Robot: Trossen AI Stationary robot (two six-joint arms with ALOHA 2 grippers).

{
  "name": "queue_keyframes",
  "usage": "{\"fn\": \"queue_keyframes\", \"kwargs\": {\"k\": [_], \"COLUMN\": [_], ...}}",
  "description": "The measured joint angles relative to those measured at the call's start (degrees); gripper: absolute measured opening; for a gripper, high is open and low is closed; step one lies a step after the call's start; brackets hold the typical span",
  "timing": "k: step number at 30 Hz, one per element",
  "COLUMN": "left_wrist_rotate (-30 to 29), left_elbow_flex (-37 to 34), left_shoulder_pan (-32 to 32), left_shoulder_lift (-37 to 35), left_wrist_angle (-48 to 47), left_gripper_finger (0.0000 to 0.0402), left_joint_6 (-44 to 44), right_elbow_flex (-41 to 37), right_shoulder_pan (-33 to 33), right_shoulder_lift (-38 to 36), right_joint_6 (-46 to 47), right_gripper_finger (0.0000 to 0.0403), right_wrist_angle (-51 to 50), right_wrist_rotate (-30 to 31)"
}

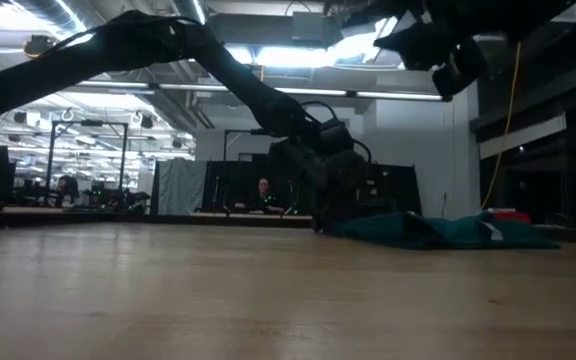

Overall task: Fold microfiber towels
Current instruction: Fold the black towel on the table

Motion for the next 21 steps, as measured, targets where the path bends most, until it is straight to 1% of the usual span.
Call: {"fn": "queue_keyframes", "kwargs": {"k": [3,6,8,14,17,21], "left_wrist_rotate": [0.29,2.83,4.42,2.31,2.13,2.42], "left_elbow_flex": [0.02,0.02,0.02,-0.44,-0.46,-2.27], "left_shoulder_pan": [-0.02,-0.25,-0.63,-3.12,-4.89,-5.96], "left_shoulder_lift": [-0.02,-0.34,-0.61,-2.00,-2.31,-2.96], "left_wrist_angle": [-0.49,-3.83,-5.93,-4.62,-9.20,-14.22], "left_gripper_finger": [0.0004,0.0011,0.0015,0.0016,0.0017,0.0016], "left_joint_6": [0.66,1.91,0.87,-8.46,-8.34,-6.24], "right_elbow_flex": [-0.02,-0.01,0.00,-0.01,0.00,-0.02], "right_shoulder_pan": [-0.62,-1.50,-2.15,-3.09,-3.09,-3.09], "right_shoulder_lift": [-2.38,-4.14,-5.04,-7.54,-9.07,-11.23], "right_joint_6": [-0.23,-1.47,-2.77,-6.22,-8.15,-11.25], "right_gripper_finger": [0.0189,0.0177,0.0170,0.0161,0.0162,0.0164], "right_wrist_angle": [-0.04,-0.03,-0.02,0.07,0.03,-0.08], "right_wrist_rotate": [1.25,2.33,2.36,2.30,2.13,0.32]}}
